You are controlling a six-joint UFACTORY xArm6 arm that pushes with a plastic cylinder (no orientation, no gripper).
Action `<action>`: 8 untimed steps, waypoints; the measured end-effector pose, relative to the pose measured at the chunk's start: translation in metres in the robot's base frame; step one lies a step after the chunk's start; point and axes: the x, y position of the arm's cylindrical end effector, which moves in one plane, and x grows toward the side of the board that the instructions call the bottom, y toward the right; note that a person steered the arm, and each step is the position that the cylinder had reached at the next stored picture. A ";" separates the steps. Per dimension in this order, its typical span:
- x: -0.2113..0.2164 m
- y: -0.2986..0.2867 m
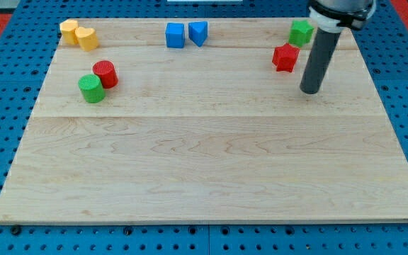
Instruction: Move the red star left and down a bit
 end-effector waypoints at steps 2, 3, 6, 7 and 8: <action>-0.001 0.001; 0.002 0.001; -0.033 0.005; -0.073 0.005; -0.080 0.007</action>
